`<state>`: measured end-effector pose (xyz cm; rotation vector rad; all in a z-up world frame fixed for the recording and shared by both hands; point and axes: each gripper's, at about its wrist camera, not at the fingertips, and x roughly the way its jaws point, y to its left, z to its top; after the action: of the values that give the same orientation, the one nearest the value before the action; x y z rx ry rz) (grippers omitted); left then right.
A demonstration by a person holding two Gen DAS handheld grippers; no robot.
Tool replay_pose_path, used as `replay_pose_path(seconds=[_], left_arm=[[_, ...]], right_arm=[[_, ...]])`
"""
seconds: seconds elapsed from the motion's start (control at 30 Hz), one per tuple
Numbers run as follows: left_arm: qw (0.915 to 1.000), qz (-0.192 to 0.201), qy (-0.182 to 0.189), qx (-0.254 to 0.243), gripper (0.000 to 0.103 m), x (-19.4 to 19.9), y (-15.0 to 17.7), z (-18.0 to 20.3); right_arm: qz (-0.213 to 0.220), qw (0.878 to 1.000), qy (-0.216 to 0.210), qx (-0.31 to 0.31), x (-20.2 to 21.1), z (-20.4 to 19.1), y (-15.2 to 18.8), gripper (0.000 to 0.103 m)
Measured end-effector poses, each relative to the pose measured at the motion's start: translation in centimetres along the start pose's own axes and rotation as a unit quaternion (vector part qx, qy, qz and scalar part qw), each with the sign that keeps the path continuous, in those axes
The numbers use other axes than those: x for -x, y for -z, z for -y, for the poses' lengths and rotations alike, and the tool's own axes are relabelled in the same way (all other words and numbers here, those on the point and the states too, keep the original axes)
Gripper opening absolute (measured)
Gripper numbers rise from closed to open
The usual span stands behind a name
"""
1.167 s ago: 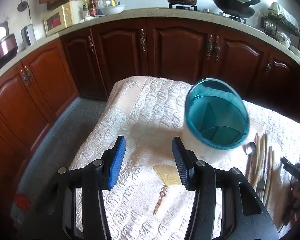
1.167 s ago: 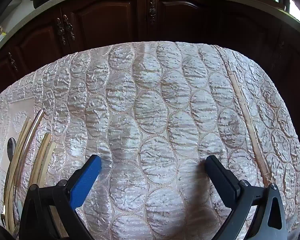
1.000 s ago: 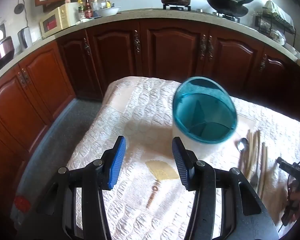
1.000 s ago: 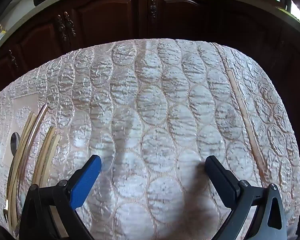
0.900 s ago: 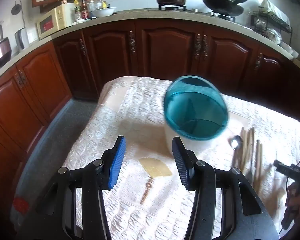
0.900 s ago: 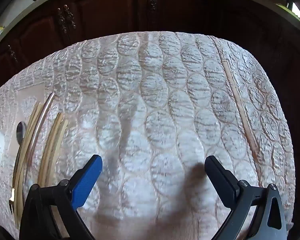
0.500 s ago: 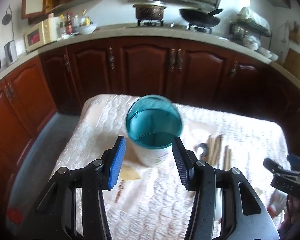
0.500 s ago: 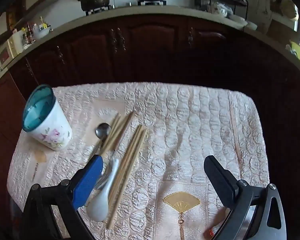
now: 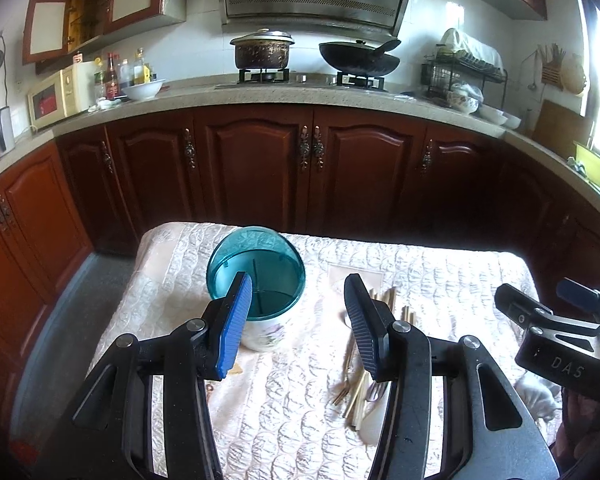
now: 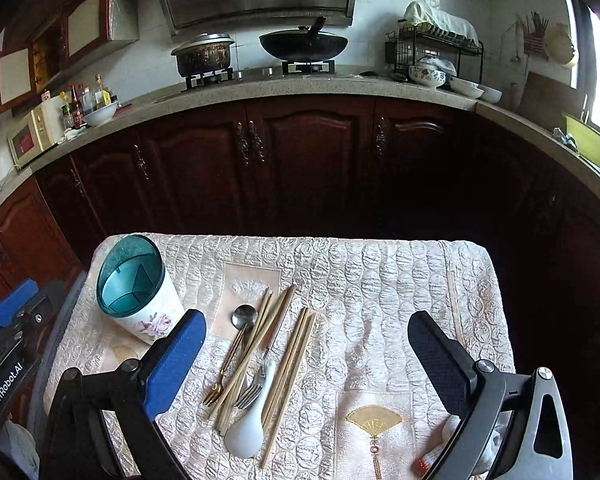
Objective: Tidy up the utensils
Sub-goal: 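Move both tools over the loose utensils beside the white cup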
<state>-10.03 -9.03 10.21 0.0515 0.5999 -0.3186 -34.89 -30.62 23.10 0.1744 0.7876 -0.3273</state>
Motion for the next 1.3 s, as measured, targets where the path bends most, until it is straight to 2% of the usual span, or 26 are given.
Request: replay_pose_path(seconds=[0.07, 0.1, 0.17, 0.23, 0.3, 0.33, 0.4, 0.8, 1.3], left_arm=[[1.0000, 0.000, 0.001, -0.002, 0.048, 0.0, -0.1, 0.2], [1.0000, 0.000, 0.002, -0.002, 0.048, 0.0, -0.1, 0.3], [1.0000, 0.001, 0.005, -0.002, 0.048, 0.0, -0.1, 0.5], [1.0000, 0.001, 0.005, -0.002, 0.048, 0.0, -0.1, 0.6], [1.0000, 0.000, 0.008, -0.001, 0.048, -0.1, -0.1, 0.7], [1.0000, 0.000, 0.008, -0.001, 0.048, -0.1, -0.1, 0.7], [1.0000, 0.000, 0.008, -0.001, 0.048, -0.1, -0.1, 0.7], [0.9999, -0.002, 0.014, 0.007, 0.048, -0.7, 0.0, 0.6], [0.9997, -0.009, 0.022, 0.002, 0.048, -1.2, 0.3, 0.8]], right_arm=[[-0.012, 1.000, 0.000, -0.002, -3.0, -1.4, -3.3, 0.101], [-0.017, 1.000, 0.006, -0.001, -5.5, -3.4, -5.6, 0.101], [-0.015, 1.000, 0.011, 0.004, -6.5, -4.3, -4.9, 0.101], [-0.007, 1.000, 0.016, 0.003, -7.6, -5.4, -2.6, 0.101], [0.000, 1.000, 0.022, 0.003, -10.1, -6.1, -1.6, 0.101], [-0.001, 1.000, 0.023, 0.005, -10.1, -6.0, -2.0, 0.101], [0.007, 1.000, 0.027, 0.004, -14.3, -6.7, -1.8, 0.101], [0.018, 0.999, 0.028, -0.004, -18.6, -7.4, -2.7, 0.101], [0.024, 0.999, 0.032, 0.005, -19.7, -7.2, -2.1, 0.101]])
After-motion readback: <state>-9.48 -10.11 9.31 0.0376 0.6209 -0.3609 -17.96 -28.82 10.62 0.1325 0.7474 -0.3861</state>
